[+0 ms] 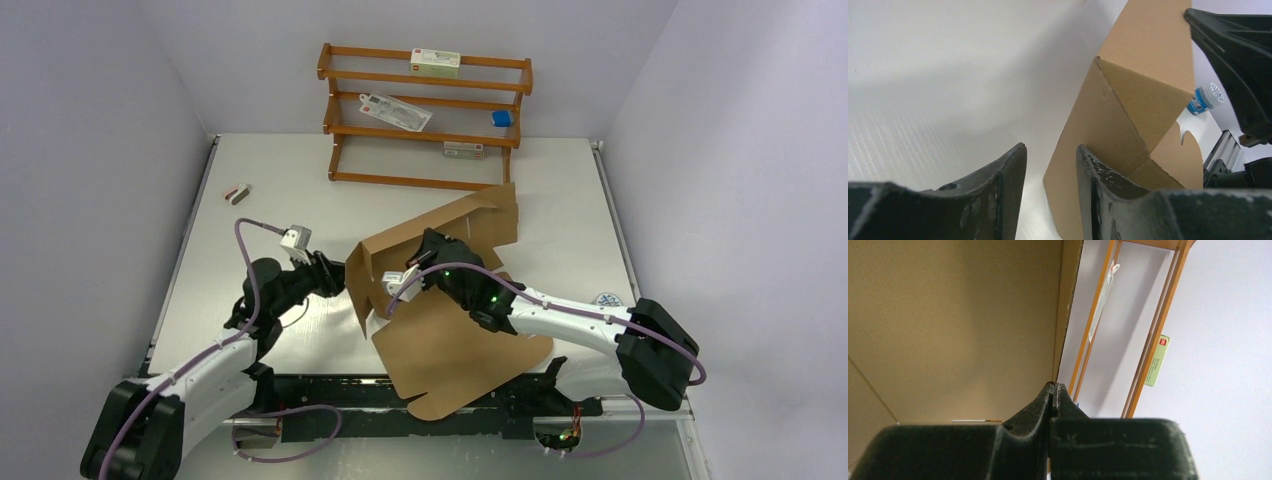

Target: Fold the paper box

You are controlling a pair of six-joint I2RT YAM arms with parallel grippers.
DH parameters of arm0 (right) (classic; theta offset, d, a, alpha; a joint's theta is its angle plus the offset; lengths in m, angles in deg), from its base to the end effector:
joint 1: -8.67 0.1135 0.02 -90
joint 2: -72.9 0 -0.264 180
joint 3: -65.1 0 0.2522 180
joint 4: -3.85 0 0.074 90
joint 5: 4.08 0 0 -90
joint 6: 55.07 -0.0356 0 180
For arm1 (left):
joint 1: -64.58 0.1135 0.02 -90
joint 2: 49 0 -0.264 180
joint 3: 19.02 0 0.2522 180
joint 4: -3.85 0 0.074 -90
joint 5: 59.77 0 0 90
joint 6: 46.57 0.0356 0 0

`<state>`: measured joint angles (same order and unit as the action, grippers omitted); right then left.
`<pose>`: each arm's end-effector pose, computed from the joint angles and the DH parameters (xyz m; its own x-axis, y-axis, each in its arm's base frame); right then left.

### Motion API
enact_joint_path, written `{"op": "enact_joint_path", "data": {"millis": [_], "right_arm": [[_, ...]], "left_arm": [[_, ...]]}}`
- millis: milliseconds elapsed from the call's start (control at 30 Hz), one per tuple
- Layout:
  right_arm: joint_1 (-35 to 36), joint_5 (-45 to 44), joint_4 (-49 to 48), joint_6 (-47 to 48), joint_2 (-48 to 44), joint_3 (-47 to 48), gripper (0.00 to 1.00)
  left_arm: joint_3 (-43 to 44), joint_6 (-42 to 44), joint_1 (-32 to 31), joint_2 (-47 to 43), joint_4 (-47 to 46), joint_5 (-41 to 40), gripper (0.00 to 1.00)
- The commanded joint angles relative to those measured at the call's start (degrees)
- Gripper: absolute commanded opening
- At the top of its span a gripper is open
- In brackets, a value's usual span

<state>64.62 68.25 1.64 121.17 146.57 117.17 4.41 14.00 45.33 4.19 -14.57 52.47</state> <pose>0.1669 0.2277 0.2382 0.6156 -0.7871 0.0387 -0.2267 -0.2239 -0.9479 0.1708 -0.0739 0.1787 -0.4838 -0.3128 -0.8174 0.4797 0.6864 -0.5466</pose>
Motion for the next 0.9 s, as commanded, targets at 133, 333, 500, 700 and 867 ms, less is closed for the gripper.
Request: {"op": "enact_joint_path", "data": {"millis": [133, 333, 500, 700, 867], "right_arm": [[0.4, -2.8, -0.4, -1.9, 2.7, 0.8, 0.00], [-1.8, -5.6, -2.7, -2.9, 7.5, 5.4, 0.00], [-2.9, -8.0, -4.2, -7.0, 10.9, 9.7, 0.00], [-5.6, -9.7, -4.6, -10.5, 13.8, 13.3, 0.00], [-8.2, -9.6, -5.3, -12.8, 14.5, 15.3, 0.00]], "left_arm": [[0.3, -2.0, -1.1, -3.0, 3.8, -1.2, 0.50], [6.4, -2.9, -1.1, 8.0, -0.3, -3.2, 0.50], [14.4, -1.1, -1.1, 16.3, -0.4, -6.6, 0.50], [24.7, 0.3, -0.9, 24.8, 0.0, -10.1, 0.50], [32.2, 2.0, -0.5, 31.6, -0.1, -9.2, 0.50]]}}
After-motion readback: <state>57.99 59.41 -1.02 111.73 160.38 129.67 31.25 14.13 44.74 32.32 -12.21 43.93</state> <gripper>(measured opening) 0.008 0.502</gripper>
